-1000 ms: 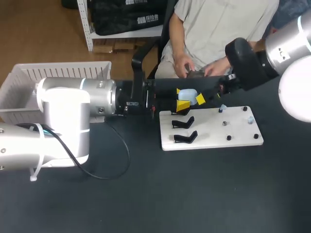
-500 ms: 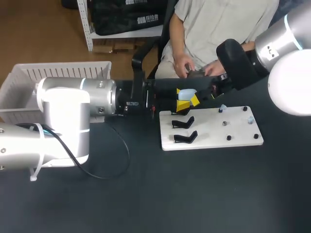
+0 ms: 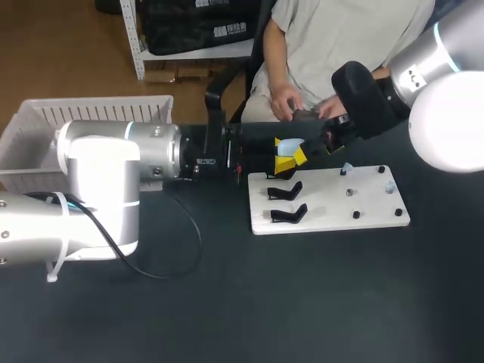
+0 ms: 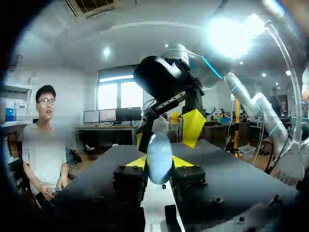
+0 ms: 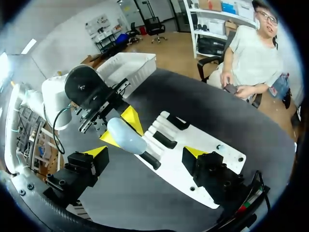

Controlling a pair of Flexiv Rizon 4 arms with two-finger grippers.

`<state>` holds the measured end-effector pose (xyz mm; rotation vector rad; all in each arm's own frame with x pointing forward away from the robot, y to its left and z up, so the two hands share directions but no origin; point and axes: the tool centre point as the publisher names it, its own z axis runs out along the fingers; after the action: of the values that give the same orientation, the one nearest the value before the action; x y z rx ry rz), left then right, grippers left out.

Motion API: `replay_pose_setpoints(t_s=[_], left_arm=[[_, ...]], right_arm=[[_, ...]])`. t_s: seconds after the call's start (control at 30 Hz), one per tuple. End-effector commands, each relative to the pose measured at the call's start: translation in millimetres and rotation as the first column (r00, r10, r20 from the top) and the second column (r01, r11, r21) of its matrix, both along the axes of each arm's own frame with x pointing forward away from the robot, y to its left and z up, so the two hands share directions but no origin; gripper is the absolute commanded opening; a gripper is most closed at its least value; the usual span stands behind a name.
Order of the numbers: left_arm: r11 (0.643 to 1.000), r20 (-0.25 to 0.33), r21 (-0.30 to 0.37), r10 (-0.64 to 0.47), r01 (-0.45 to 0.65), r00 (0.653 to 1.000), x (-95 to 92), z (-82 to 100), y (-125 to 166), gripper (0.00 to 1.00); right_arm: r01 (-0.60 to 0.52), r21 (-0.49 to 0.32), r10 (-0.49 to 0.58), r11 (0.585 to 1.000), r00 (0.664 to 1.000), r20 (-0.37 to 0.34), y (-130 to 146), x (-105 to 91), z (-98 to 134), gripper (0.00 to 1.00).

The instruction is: Pick up each earbud case from the left stands, insert the matching earbuds, close the lid, and place the case in the box.

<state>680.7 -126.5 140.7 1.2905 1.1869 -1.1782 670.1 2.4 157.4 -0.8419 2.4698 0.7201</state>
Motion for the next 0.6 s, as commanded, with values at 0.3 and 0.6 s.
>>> replay_pose_setpoints(t_s=[0.3, 0.6], left_arm=[[1.000, 0.000, 0.000, 0.000, 0.000, 1.000, 0.9, -0.2, -0.6, 0.00], [1.000, 0.000, 0.000, 0.000, 0.000, 1.000, 0.9, -0.2, -0.6, 0.00]], right_arm=[[0.009, -0.002, -0.009, 1.000, 1.000, -0.012, -0.8, 7.9, -3.5, 1.00], [0.031, 0.025, -0.031, 0.999, 1.000, -0.001, -3.9, 13.8, 1.5, 1.00]])
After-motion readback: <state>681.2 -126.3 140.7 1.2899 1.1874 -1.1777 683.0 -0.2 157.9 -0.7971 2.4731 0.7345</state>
